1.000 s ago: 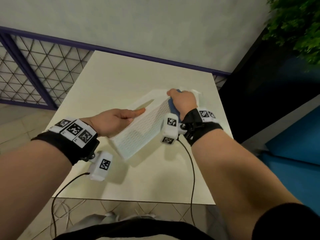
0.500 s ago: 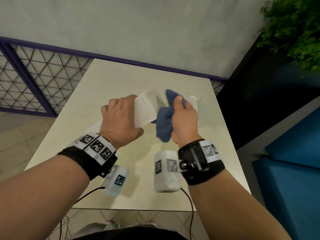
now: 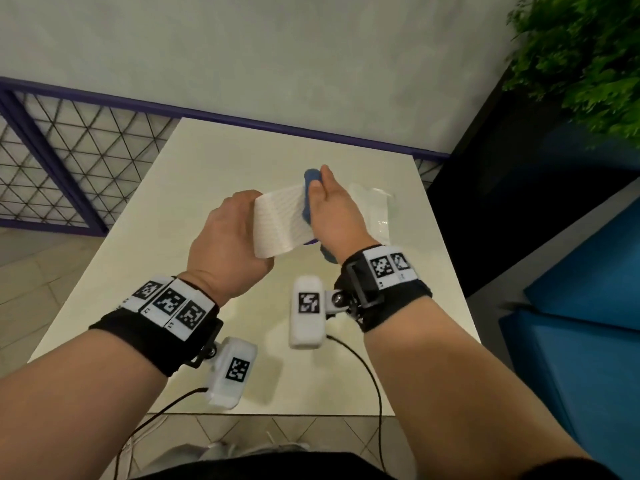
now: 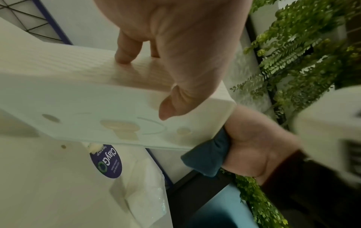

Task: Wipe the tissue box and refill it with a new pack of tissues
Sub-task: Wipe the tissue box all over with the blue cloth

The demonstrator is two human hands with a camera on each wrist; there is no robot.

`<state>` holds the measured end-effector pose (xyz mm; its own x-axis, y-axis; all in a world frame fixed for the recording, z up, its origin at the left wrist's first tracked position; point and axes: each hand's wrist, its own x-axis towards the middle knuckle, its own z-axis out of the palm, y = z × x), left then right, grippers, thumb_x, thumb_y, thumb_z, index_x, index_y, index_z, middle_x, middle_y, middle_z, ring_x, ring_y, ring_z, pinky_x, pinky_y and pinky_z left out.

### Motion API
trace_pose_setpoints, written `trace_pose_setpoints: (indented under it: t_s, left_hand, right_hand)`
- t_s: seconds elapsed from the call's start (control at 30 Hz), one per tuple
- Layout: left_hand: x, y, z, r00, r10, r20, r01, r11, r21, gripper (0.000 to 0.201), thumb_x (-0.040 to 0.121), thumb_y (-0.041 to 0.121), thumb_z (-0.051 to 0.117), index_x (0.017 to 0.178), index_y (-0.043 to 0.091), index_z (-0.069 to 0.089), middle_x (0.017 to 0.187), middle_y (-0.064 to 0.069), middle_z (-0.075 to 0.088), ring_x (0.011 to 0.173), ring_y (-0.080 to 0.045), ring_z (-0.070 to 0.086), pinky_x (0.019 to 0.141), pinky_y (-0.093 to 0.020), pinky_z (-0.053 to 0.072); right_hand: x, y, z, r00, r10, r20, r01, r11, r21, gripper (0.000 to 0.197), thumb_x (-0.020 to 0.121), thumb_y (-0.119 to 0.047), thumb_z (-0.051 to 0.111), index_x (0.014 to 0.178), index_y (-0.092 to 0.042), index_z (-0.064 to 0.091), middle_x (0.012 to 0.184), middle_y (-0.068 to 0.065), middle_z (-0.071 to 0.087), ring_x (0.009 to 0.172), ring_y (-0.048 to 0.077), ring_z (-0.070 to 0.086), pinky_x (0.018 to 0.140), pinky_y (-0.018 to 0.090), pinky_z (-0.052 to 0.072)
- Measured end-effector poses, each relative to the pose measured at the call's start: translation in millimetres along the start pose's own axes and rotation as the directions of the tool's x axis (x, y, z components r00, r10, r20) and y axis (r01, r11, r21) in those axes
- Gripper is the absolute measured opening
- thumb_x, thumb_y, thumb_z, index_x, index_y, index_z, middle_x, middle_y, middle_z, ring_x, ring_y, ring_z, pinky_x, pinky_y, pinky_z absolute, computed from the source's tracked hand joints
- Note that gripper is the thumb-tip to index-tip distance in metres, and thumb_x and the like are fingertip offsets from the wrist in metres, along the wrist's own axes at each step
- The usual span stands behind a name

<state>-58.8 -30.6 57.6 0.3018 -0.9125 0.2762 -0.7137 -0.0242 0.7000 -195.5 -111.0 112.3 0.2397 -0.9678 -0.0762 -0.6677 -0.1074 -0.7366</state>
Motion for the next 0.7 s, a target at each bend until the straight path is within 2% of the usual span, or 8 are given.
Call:
trace_pose_setpoints:
  t_s: [0.07,0.17,0.27,0.4,0.47,0.57,0.63,0.7]
  left_hand:
    - [1,1,2,1.000,-0.002,0.026,0.002,1.000,0.000,0.071,0.063,0.025,0.078,0.121,0.032,0.039,0.117,-0.001,0.055,0.106,-0.025,0.054,0.082,-0.043,0.049]
    - [4,1,2,0.999,-0.008,0.046,0.010,0.999,-0.035,0.056,0.072,0.036,0.067,0.122,0.025,0.044,0.114,-0.003,0.057,0.098,-0.025,0.057,0.077,-0.041,0.049]
    - [5,-5,0,1.000,0.003,0.010,-0.002,0.999,-0.032,0.066,0.069,0.024,0.078,0.125,0.022,0.043,0.117,-0.002,0.056,0.102,-0.021,0.056,0.079,-0.035,0.047]
    - [7,-5,-7,0.999,0.032,0.040,-0.031,0.999,-0.022,0.077,0.061,0.019,0.084,0.125,0.027,0.042,0.122,0.003,0.054,0.110,-0.018,0.054,0.087,-0.038,0.048]
    - [13,-4,-8,0.998,0.033,0.052,-0.032,0.999,-0.024,0.079,0.060,0.020,0.085,0.126,0.025,0.042,0.121,0.001,0.055,0.106,-0.018,0.055,0.086,-0.036,0.048]
    - [22,-1,-11,0.995,0.080,0.063,-0.078,0.997,-0.024,0.073,0.063,0.032,0.079,0.126,0.021,0.043,0.111,0.004,0.057,0.096,-0.017,0.058,0.079,-0.032,0.046]
    - [23,0,-17,0.995,0.084,0.051,-0.081,0.995,-0.051,0.074,0.063,0.025,0.082,0.126,0.019,0.044,0.111,0.007,0.055,0.095,-0.015,0.056,0.078,-0.028,0.043]
    - [21,1,-23,0.996,0.083,0.040,-0.081,0.996,-0.047,0.075,0.062,0.015,0.085,0.125,0.018,0.045,0.114,0.008,0.053,0.097,-0.012,0.053,0.077,-0.021,0.039]
  right_hand:
    - [-14,-13,14,1.000,0.025,0.016,-0.023,0.993,-0.113,0.055,0.102,-0.041,0.020,0.153,-0.026,0.008,0.162,0.006,0.012,0.148,0.030,0.012,0.118,0.056,0.012]
    - [-44,-27,37,0.992,-0.105,0.076,0.118,0.973,-0.200,0.056,0.101,-0.040,0.022,0.153,-0.031,0.002,0.163,0.000,-0.005,0.150,0.026,-0.008,0.118,0.055,0.001]
    - [-29,-13,31,0.981,-0.186,0.053,0.191,0.973,-0.127,0.052,0.101,-0.040,0.024,0.151,-0.037,0.012,0.163,-0.005,0.005,0.150,0.021,-0.001,0.116,0.057,0.001]
    - [3,2,7,0.999,0.013,-0.033,-0.010,0.995,0.096,0.052,0.100,-0.039,0.025,0.151,-0.029,0.020,0.158,0.003,0.027,0.143,0.026,0.028,0.117,0.052,0.021]
    - [-4,-9,13,1.000,0.008,-0.027,-0.008,1.000,-0.013,0.053,0.101,-0.040,0.022,0.152,-0.030,0.014,0.161,0.002,0.016,0.147,0.028,0.018,0.117,0.057,0.014]
    - [-23,-28,27,0.983,-0.180,0.037,0.183,0.968,-0.174,0.051,0.101,-0.041,0.023,0.151,-0.037,0.012,0.163,-0.005,0.001,0.150,0.025,-0.005,0.115,0.060,-0.001]
    - [-21,-27,26,0.964,-0.264,0.027,0.265,0.950,-0.165,0.048,0.100,-0.042,0.027,0.148,-0.039,0.023,0.162,-0.008,0.008,0.150,0.021,-0.002,0.114,0.059,0.000]
    - [-7,-21,11,0.979,-0.193,-0.065,0.191,0.981,-0.038,0.042,0.099,-0.041,0.028,0.140,-0.038,0.038,0.157,-0.005,0.026,0.146,0.020,0.018,0.114,0.057,0.012]
